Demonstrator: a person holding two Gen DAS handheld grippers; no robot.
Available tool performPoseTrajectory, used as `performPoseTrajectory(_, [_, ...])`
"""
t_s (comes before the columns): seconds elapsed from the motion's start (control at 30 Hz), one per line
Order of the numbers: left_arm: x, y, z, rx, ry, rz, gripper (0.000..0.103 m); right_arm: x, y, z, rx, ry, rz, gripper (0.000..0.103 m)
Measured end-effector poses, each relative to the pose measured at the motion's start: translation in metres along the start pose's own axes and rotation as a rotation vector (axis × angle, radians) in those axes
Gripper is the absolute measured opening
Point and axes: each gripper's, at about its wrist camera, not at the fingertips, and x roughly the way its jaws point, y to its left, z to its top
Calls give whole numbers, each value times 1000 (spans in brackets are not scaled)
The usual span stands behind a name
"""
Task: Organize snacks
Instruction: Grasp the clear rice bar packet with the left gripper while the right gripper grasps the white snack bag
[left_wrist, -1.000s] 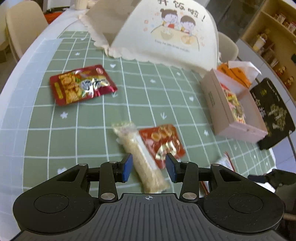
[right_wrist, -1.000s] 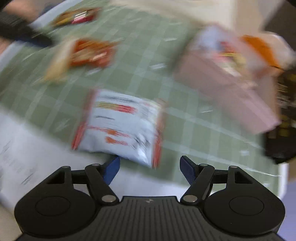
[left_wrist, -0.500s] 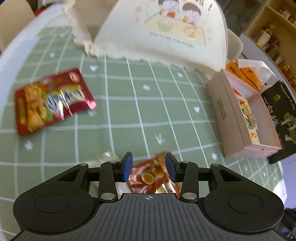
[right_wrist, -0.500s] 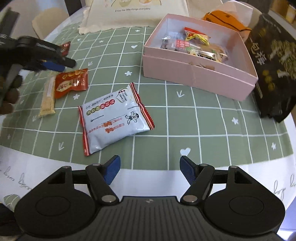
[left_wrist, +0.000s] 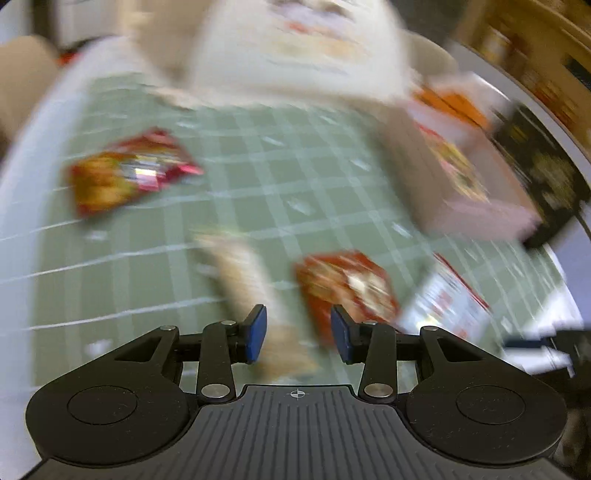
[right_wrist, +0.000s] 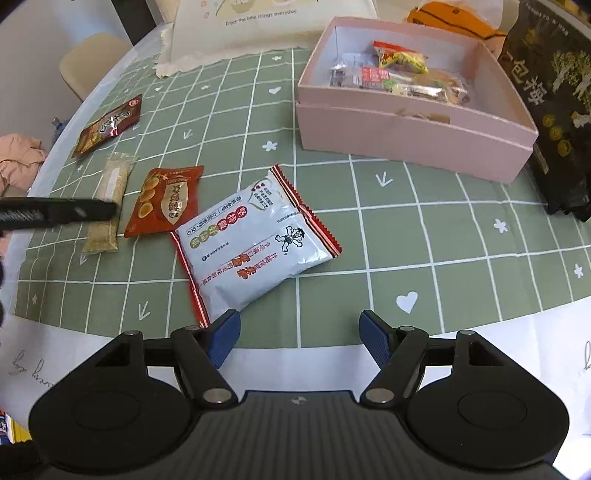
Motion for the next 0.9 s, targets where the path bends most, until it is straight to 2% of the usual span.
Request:
performPoseTrajectory(0.07, [0,14,4,-69,-16,39,43,3,3,0,0,9,-2,73])
performPoseTrajectory(0.17, [6,22,9,-119,-18,30,43,4,11,-1,-31,15,-21,73])
performPoseTrajectory(0.3, [26,13,14,-100,10,27,43,2,11,-5,-45,19,-42,73])
performPoseTrajectory(0.4, [41,9,13,-77,37,60,43,-4,10,-5,-45,5,-38,73])
performPoseTrajectory(0.53, [38,4,10,-34,32,48,40,-14,27,-3,-133,-63,-28,74])
performPoseTrajectory(0.67, [28,-1,-1,4,53,14,34,1,43,3,-199,-46,-38,74])
performPoseTrajectory(0.7, [25,-3,-5,13,58,16,34,4,47,3,-216,-47,-70,73])
performPoseTrajectory(0.8, [17,-4,-16,27,67,20,35,2,40,-2,-249,-96,-237,73])
performPoseTrajectory(0.83, [16,-4,-19,24,72,16,35,1,35,-1,-238,-101,-264,73])
performPoseTrajectory(0.87, [16,-4,-23,19,83,10,35,-2,27,1,-204,-96,-254,73])
performPoseTrajectory(0.9, [18,-5,-25,19,92,9,35,-5,20,4,-162,-84,-203,73])
